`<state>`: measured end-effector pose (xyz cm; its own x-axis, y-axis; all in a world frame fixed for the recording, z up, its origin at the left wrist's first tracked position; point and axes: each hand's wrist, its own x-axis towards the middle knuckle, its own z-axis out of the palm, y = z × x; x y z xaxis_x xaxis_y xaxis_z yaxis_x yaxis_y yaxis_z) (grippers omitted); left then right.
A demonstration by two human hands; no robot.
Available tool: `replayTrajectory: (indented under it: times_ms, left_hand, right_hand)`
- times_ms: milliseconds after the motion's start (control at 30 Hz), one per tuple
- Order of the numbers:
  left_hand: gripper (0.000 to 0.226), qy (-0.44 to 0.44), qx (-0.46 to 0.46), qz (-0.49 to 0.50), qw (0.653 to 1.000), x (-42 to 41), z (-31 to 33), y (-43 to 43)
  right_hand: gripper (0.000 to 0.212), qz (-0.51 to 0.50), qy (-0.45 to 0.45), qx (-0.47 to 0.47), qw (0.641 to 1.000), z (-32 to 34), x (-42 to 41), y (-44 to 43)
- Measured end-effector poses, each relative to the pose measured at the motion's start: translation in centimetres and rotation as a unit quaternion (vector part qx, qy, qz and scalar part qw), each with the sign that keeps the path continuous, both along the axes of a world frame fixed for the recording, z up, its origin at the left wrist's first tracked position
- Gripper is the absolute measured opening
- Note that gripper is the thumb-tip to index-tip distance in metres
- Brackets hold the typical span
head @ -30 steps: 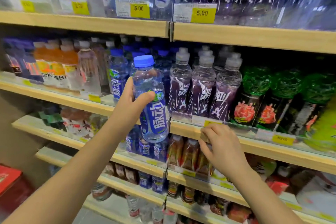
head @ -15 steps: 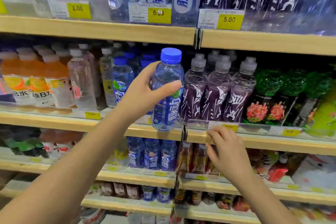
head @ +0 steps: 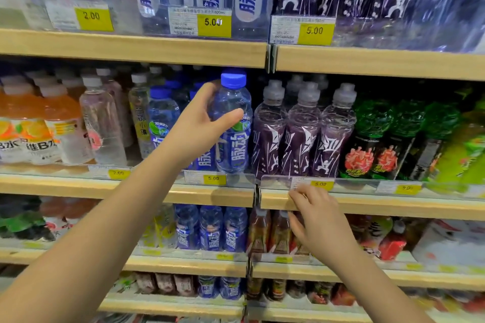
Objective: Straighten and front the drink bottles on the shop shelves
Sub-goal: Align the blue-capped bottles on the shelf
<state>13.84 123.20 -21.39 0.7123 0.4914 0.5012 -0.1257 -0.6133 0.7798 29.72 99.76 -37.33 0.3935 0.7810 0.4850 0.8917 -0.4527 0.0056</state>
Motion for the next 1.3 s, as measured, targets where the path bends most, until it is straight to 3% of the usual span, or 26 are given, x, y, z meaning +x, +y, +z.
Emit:
replayTrajectory:
  times_ms: [133,367,800,1067,1300]
  left_hand:
    - [0.033,0.026,0.013,0.022,0.999,0.8,-0.1,0.2]
    - [0.073,0.065,0.016,0.038,0.997,2.0,0.1,1.0]
    - [0.065,0.106,0.056,0.089,0.989,2.6,-0.4,0.9]
    - [0.072,0.145,0.06,0.086,0.984,2.9,-1.2,0.8]
    - [0.077,0.107,0.139,0.16,0.971,3.3,-1.6,-0.4]
  right_hand:
    - [0.038,0.008,-0.013,0.006,1.0,-0.1,0.0,-0.1]
    - [0.039,0.017,-0.017,0.02,1.0,-0.2,0.3,-0.3]
    - [0.042,0.021,-0.022,0.02,0.999,-0.5,0.6,-0.4]
    - [0.05,0.025,-0.031,0.035,0.999,-1.1,0.7,-0.4]
    - [0.054,0.025,-0.029,0.043,0.998,-1.4,0.7,-0.5]
